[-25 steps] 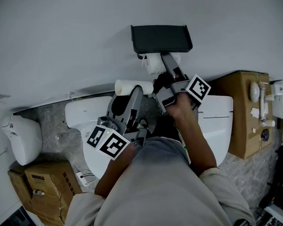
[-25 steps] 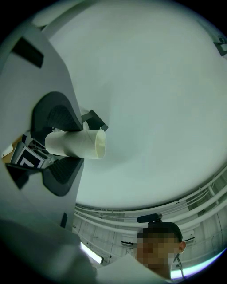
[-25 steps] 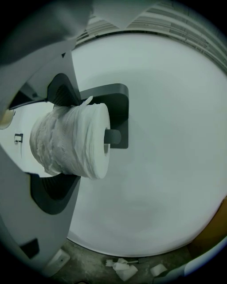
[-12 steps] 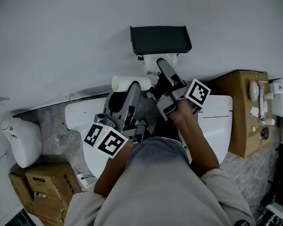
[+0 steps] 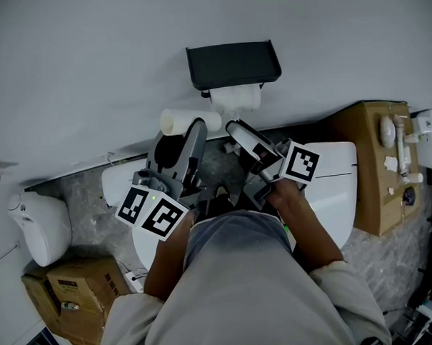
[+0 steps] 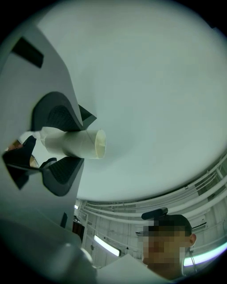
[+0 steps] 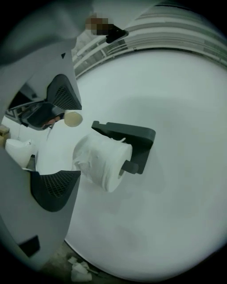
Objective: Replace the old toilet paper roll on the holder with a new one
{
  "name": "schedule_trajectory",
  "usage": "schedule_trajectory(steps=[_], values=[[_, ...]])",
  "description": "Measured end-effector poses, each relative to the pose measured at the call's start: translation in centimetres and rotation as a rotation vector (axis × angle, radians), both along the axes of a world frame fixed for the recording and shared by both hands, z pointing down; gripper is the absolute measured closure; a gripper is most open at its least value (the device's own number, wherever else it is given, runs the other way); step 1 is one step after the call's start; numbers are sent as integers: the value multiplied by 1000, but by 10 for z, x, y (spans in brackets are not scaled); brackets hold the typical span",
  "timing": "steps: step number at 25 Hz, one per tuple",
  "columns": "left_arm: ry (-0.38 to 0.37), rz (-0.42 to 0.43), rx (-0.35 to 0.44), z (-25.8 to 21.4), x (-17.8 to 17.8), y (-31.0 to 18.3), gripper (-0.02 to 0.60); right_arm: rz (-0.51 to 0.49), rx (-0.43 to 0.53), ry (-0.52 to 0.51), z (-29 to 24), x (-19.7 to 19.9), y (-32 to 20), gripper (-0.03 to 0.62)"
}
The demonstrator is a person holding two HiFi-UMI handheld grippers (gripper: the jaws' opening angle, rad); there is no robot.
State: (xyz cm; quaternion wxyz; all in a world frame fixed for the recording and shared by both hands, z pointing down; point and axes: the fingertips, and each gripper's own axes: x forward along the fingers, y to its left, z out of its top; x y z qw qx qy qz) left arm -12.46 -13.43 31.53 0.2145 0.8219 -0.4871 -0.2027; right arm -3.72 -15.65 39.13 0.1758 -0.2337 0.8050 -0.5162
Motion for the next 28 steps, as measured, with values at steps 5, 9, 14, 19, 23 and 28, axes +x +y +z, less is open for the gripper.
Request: schedule_trajectory(steps=[5,9,14,19,23,28], values=[[-75,21,27,-16,-2,-9,411,-92,82,50,-9,-7,24,226],[-132,45,54,-28,5,-19,411,-110,181,98,-22,-7,29,424],[-228,57,87,-44,14,-32,411,-166,343,190,-43,-18,44,557],[-327,69,112,-62,21,-51,411,-219,446,242,-55,-26,57,569],[-413,128,129,-69,30,-70,411,-248,489,271,-58,-30,59,569],[-512,205,110,-62,48,-89,411,-273,522,291,-59,-30,60,574]])
